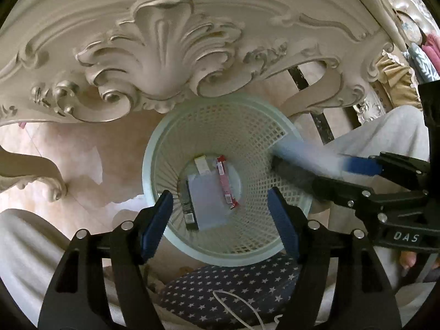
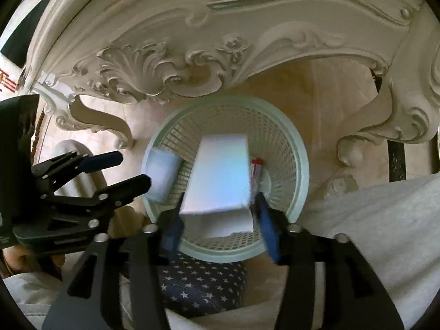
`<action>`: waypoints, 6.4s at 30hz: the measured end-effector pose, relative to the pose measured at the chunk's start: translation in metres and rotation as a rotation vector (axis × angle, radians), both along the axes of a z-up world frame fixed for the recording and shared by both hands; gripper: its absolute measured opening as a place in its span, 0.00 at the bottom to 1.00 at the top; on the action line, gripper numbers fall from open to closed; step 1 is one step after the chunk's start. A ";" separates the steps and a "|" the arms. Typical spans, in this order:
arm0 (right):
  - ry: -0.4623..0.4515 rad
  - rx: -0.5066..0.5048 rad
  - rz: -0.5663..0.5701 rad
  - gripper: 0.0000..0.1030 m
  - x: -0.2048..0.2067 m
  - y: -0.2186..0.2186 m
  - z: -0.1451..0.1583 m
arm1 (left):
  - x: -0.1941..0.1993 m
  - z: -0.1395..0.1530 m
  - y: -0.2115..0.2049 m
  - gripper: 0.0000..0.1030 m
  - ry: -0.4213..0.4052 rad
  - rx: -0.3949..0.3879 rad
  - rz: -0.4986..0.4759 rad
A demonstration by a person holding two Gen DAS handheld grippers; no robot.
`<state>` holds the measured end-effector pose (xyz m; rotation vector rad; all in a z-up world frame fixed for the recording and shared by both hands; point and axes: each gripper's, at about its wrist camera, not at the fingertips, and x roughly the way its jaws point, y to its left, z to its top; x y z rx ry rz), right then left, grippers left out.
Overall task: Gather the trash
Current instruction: 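Carry both boxes to the wastebasket and open both tools to drop them, then grasp the red-white tissue pack with the left tool while the right tool grasps the orange bag, then carry both items to the wastebasket and open both tools to release, then grasp the cream KIMTRUE box with the left tool while the right tool grasps the snack packet, then carry the KIMTRUE box and snack packet over the wastebasket and open both tools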
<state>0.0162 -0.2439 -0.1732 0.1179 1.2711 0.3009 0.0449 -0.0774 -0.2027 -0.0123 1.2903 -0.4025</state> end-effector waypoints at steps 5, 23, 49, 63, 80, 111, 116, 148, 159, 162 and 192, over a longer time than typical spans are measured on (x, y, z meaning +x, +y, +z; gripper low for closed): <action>-0.021 -0.006 -0.027 0.61 0.001 -0.006 0.006 | -0.002 0.005 0.010 0.68 -0.009 0.006 0.025; -0.450 0.083 0.025 0.61 0.010 0.005 0.163 | -0.013 0.187 0.062 0.78 -0.368 -0.133 0.095; -0.433 -0.088 -0.046 0.61 0.260 0.029 0.172 | 0.265 0.186 0.114 0.78 -0.329 -0.117 0.584; -0.379 -0.041 -0.039 0.60 0.283 0.040 0.161 | 0.286 0.179 0.096 0.79 -0.344 0.067 0.618; -0.461 0.132 -0.054 0.33 0.211 0.007 0.186 | 0.207 0.220 0.114 0.38 -0.499 -0.103 0.445; -0.036 0.120 -0.035 0.33 0.004 -0.007 0.026 | -0.007 0.030 0.009 0.38 -0.080 -0.043 -0.050; -0.038 0.096 -0.012 0.34 0.006 0.001 0.021 | -0.010 0.028 0.008 0.44 -0.075 -0.053 -0.042; -0.583 -0.007 -0.149 0.69 0.130 -0.042 0.201 | 0.099 0.236 0.045 0.82 -0.620 0.033 0.197; -0.452 -0.121 -0.171 0.73 0.305 -0.052 0.185 | 0.268 0.213 0.015 0.82 -0.500 0.098 0.362; -0.424 -0.158 -0.162 0.73 0.316 -0.047 0.179 | 0.284 0.201 0.012 0.82 -0.454 0.114 0.381; -0.512 0.047 -0.150 0.34 0.244 -0.059 0.213 | 0.231 0.229 0.046 0.46 -0.530 0.038 0.288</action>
